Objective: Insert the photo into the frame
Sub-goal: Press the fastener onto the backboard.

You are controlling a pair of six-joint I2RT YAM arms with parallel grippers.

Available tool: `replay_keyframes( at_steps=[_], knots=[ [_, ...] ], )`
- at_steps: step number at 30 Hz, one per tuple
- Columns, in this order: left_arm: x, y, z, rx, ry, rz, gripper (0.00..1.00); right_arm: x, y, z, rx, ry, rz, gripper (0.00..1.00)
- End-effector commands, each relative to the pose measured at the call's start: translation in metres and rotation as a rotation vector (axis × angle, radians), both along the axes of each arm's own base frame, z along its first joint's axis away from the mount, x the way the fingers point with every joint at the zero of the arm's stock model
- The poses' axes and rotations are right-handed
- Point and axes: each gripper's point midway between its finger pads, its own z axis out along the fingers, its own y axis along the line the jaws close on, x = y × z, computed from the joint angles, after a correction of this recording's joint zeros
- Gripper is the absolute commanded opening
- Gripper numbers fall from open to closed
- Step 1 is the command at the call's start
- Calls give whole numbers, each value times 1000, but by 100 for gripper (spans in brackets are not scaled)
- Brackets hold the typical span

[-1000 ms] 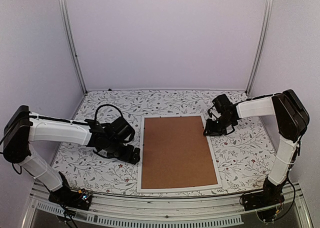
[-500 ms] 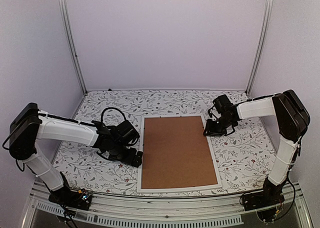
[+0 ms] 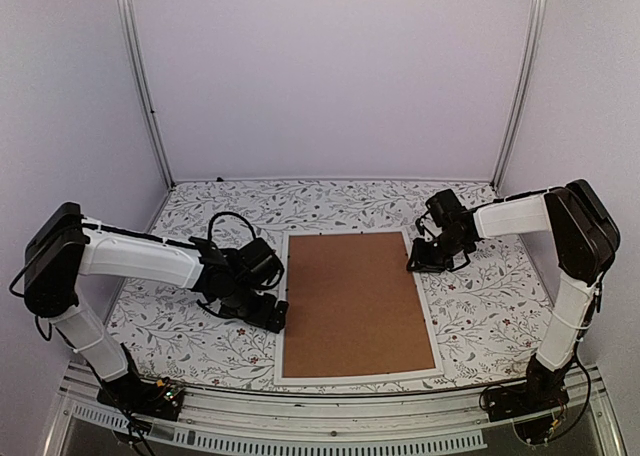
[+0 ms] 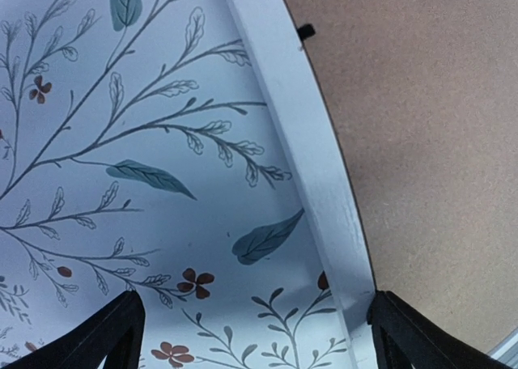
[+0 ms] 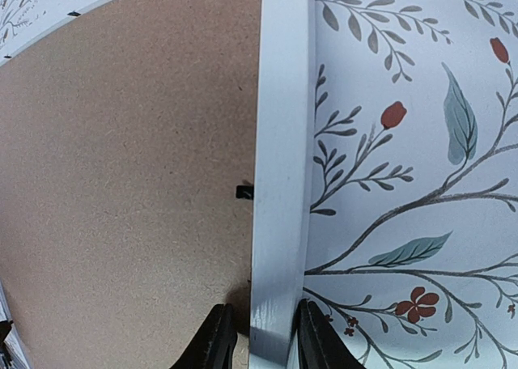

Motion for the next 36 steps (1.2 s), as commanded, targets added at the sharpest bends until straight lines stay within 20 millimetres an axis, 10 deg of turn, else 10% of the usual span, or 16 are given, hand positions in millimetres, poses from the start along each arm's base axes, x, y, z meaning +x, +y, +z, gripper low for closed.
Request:
replay_keyframes(
  at_steps=[1,36],
  knots=[
    [6,-1,17,-21,-60,14,100,-27,-3,-32,-34,115,20,29],
    [-6,-12,-8,16,-1,-31,99,-27,-3,-31,-39,116,24,29]
  ],
)
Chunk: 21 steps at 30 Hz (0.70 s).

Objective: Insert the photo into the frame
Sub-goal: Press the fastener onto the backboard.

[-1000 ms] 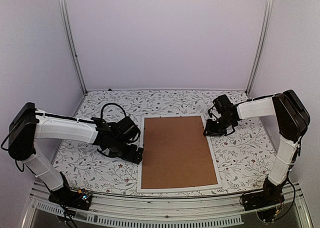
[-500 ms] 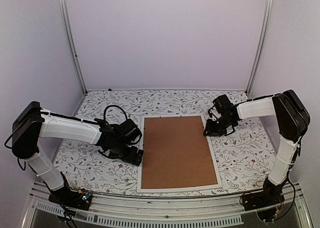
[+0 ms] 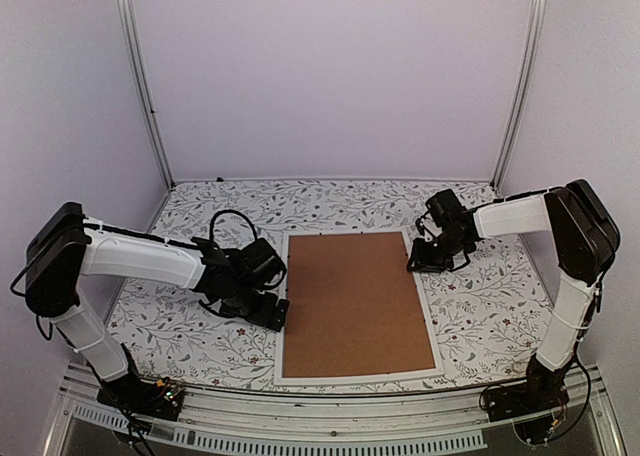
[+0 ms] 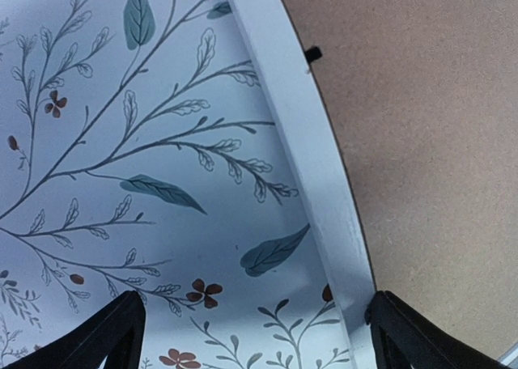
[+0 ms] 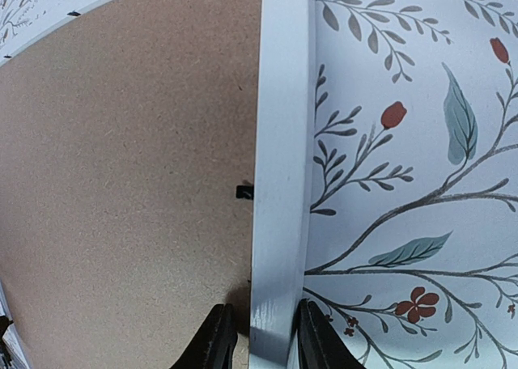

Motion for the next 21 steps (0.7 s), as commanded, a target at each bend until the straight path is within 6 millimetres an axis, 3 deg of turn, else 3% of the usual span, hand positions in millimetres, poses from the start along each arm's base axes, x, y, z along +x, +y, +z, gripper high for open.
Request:
replay_keyframes(
  at_steps=[1,15,18,21],
  knots=[
    [-11,-11,-10,6,27,-35,99,-27,-4,-31,-38,115,22,29],
    [-34,-27,-38,40,78,-88,99,-33,-4,-37,-28,129,16,29],
    [-31,-27,-35,46,62,-85,99,-34,-5,-38,-31,131,14,29],
    [-21,-29,-19,43,9,-84,99,-34,-6,-38,-34,131,14,29]
  ],
)
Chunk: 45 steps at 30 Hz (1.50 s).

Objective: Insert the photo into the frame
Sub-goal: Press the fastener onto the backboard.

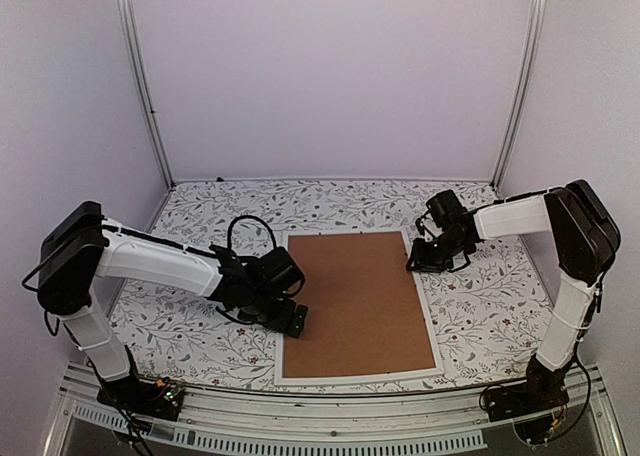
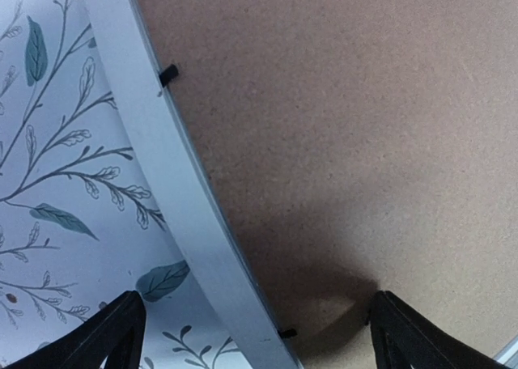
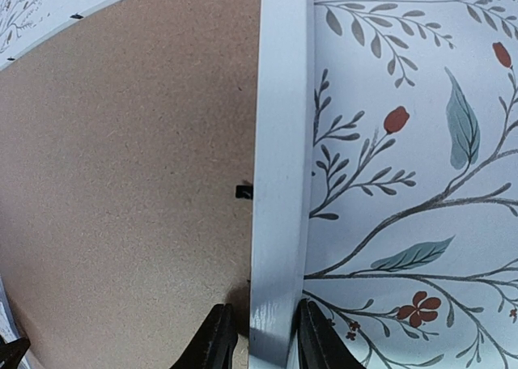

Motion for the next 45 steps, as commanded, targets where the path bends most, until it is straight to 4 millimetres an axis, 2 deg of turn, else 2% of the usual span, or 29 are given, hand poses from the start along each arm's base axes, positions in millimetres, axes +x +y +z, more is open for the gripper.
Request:
replay_keyframes(
  at_steps=[1,7,14,18,23,30,33,40,45],
  knots=[
    [-9,9,-4,80,3,-35,99,-35,-6,-36,-44,137,15,29],
    [17,1,27,-19,-73,-23,99,-28,-4,-19,-33,100,15,32],
    [51,9,37,-136,-97,20,93,-16,-4,20,-19,-5,16,40],
    [72,12,41,-195,-113,24,87,-13,-5,31,-25,-27,17,43],
    [93,19,37,-233,-107,27,71,-17,-12,40,-53,-40,8,46],
    [124,24,25,-234,-101,29,55,-27,-17,44,-53,-34,3,47],
    [135,23,21,-231,-99,32,51,-35,-17,42,-54,-23,11,47],
    [146,17,14,-252,-81,16,45,-57,-27,36,-70,4,12,47],
    [148,11,7,-264,-60,15,40,-65,-32,31,-77,18,-6,46]
  ],
)
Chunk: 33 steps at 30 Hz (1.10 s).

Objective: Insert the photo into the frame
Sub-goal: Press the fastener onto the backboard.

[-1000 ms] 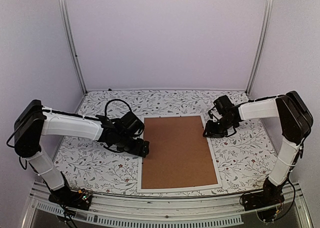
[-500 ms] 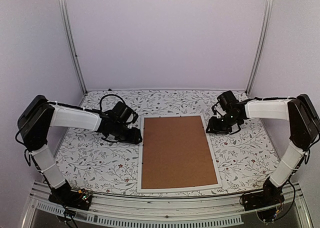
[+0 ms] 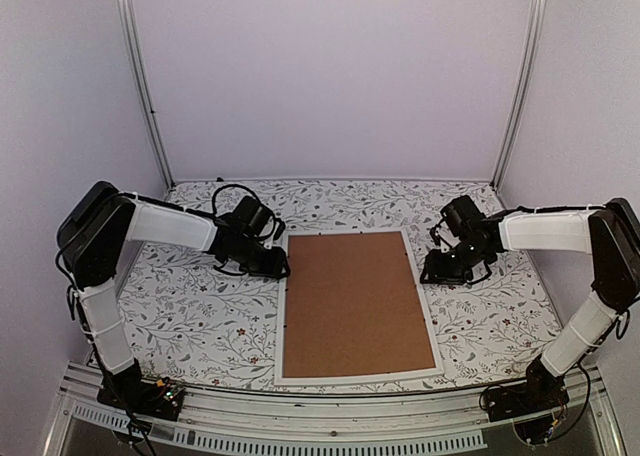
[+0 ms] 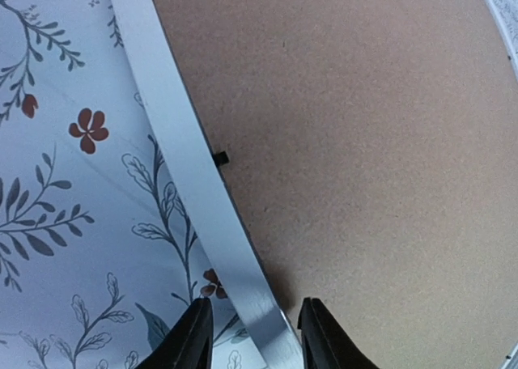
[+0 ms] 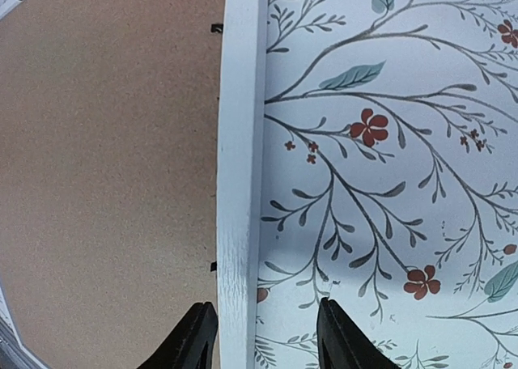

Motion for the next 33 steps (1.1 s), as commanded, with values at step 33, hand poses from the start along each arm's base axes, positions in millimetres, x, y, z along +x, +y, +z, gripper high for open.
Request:
replay_keyframes(
  at_steps=[33],
  knots=[
    [6,-1,-10,-40,2,37,20,3,9,-28,-82,65,-21,37]
  ],
)
